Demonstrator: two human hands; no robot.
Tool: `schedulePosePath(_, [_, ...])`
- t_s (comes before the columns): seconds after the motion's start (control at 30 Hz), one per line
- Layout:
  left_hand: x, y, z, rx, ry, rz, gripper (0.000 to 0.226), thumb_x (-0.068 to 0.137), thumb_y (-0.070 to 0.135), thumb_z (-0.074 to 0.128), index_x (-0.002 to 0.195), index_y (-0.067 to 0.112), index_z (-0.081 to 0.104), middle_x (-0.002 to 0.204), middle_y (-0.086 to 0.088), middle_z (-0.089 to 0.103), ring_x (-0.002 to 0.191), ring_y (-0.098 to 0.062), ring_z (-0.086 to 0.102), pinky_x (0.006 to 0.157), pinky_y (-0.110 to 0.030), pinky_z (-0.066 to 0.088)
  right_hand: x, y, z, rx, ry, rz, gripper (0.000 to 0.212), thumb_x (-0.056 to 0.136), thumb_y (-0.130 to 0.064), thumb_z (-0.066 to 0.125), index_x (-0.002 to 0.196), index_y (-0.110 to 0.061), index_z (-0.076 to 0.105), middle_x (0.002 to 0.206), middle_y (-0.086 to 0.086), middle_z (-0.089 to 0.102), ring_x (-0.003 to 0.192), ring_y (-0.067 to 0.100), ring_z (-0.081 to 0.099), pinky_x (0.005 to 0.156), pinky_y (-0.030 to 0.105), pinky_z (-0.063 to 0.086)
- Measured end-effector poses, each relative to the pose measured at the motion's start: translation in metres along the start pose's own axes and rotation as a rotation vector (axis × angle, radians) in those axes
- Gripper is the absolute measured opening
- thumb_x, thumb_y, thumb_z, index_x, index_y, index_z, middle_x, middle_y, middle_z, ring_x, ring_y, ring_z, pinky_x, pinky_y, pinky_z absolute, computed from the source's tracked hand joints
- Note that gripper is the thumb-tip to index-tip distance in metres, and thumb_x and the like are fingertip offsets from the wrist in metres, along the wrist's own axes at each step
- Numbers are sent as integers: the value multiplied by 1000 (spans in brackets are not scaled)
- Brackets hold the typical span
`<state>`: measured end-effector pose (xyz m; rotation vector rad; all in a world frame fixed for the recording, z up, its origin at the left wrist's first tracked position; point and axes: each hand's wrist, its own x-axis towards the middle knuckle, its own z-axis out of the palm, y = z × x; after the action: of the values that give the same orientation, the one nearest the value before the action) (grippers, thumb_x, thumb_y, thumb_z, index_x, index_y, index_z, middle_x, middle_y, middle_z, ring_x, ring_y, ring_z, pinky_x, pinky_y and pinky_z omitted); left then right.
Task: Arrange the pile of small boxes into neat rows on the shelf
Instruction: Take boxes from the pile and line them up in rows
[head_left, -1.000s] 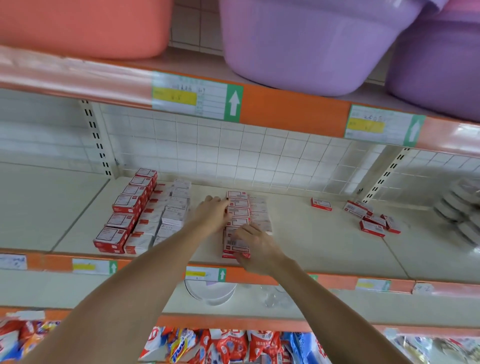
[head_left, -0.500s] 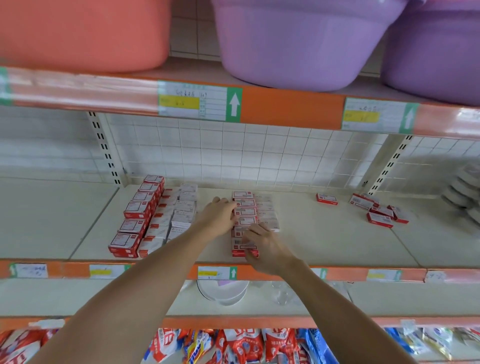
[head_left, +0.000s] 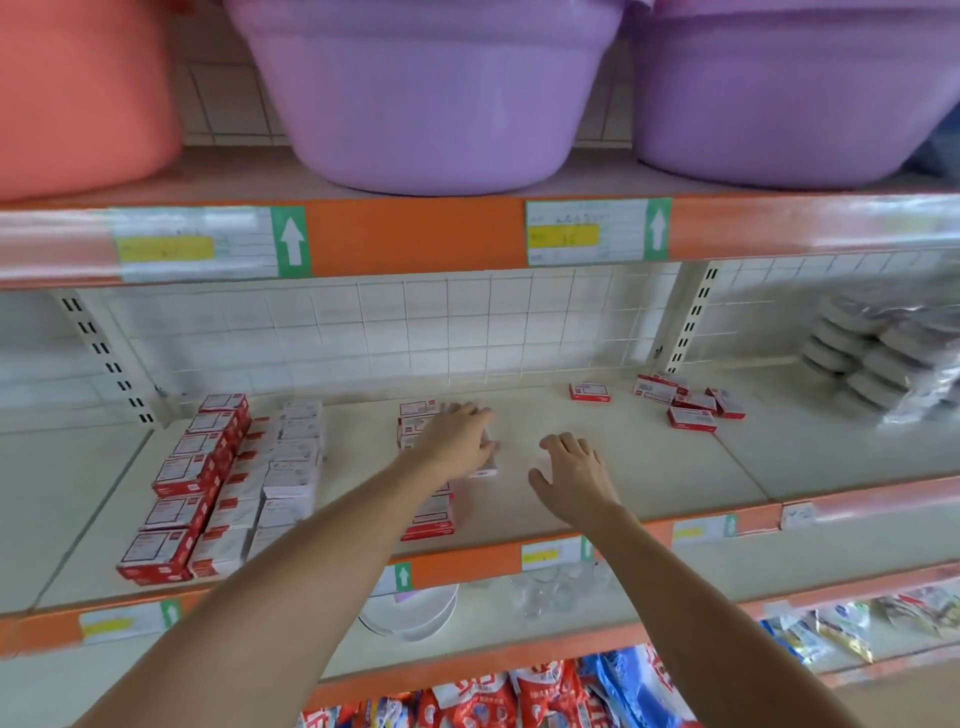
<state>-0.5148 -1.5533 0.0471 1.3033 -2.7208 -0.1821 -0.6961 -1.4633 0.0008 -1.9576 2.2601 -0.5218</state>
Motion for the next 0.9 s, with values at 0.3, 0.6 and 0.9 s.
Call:
schedulePosePath(0.3, [75,91,25,15,-82,72,52,98,44,51,139,12,45,142,-11,48,130,-31,44,103,-43,41,8,101,-39,-11,17,164,52,91,-38,54,137,-15,44,136,6,49,124,28,45,104,40,37])
schedulePosePath(0.6, [140,160,58,29,-83,46,55,97,44,52,143,15,42,149,-8,43,137,-28,37,106,-42,38,35,198,-63,-63,45,165,52,89,-41,55,135,-18,45,141,2,43,132,26,37,109,40,29])
schedulePosePath(0.9, [170,181,83,-23,-56,-84,62,96,40,54,147,13,33,153,-7,35,139,-29,31,107,-41,36,57,240,-58,7,75,53,46,85,-28,57,129,-16,53,134,4,50,123,30,41,106,39,32])
